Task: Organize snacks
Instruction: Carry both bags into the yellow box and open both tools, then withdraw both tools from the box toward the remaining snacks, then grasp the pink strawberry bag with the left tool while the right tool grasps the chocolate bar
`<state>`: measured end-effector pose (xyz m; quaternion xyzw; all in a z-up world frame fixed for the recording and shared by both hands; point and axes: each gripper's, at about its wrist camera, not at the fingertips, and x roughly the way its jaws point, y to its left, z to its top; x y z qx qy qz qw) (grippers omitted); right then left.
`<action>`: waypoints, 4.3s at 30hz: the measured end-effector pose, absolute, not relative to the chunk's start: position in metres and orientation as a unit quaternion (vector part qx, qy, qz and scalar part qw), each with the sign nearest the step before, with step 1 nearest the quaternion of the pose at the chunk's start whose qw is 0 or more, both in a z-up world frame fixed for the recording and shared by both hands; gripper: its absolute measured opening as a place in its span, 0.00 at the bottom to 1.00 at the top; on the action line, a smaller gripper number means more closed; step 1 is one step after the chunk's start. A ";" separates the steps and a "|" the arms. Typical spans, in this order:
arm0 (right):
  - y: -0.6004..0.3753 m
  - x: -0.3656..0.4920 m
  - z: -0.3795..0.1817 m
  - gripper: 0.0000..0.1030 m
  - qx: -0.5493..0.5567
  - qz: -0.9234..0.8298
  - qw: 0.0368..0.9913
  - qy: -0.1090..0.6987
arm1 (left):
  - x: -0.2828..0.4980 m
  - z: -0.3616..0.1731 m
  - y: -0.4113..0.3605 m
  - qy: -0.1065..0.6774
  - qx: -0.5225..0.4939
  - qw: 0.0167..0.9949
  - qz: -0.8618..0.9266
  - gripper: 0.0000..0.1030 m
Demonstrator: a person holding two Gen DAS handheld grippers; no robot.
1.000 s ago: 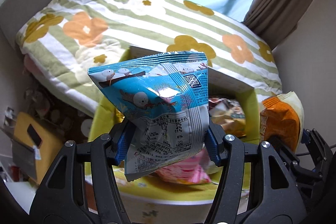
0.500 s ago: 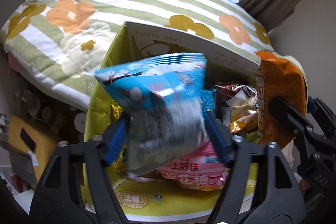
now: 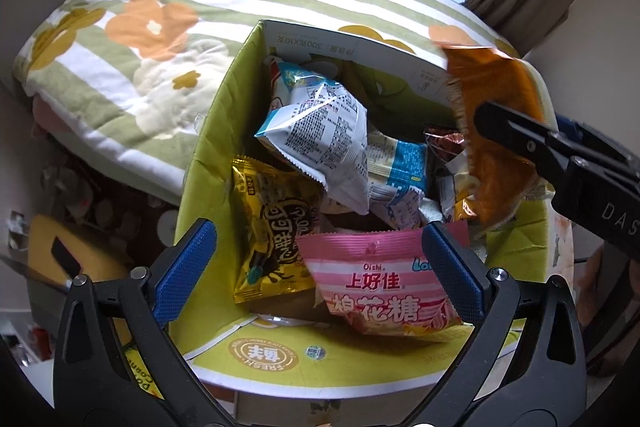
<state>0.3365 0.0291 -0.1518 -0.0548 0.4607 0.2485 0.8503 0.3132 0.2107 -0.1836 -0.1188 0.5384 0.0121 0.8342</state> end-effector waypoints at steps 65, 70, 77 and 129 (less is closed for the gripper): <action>-0.327 0.093 -0.170 0.97 0.044 0.058 0.875 0.479 | 0.183 -0.182 -0.128 0.540 -0.003 0.830 -0.140 0.99; -0.340 0.091 -0.204 0.97 0.057 0.065 0.860 0.502 | 0.202 -0.207 -0.149 0.550 0.011 0.826 -0.118 0.99; -0.350 0.085 -0.248 0.97 0.090 0.041 0.847 0.523 | 0.244 -0.249 -0.167 0.565 0.045 0.818 -0.098 0.99; -0.288 0.037 -0.311 0.34 0.175 -0.167 0.782 0.575 | 0.313 -0.305 -0.165 0.570 0.148 0.788 -0.181 0.43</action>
